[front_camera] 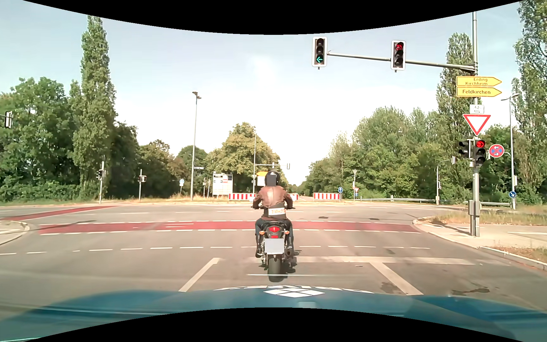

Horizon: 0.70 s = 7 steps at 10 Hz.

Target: Follow the waypoints while adhering to traffic rules and regulations

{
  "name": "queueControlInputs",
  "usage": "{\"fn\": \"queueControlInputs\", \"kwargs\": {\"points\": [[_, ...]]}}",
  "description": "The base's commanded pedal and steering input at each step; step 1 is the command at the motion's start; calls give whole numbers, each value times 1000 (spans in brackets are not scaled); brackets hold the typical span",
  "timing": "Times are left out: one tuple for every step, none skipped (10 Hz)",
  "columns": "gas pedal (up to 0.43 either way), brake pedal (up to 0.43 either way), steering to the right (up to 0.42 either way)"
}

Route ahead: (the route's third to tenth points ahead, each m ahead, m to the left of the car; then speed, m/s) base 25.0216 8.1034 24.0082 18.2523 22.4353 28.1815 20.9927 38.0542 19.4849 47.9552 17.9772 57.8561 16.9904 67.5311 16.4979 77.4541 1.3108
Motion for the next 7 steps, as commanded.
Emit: {"fn": "queueControlInputs", "kwargs": {"points": [[287, 0, 1], [299, 0, 1], [350, 0, 1], [370, 0, 1], [370, 0, 1], [370, 0, 1], [390, 0, 1]]}}
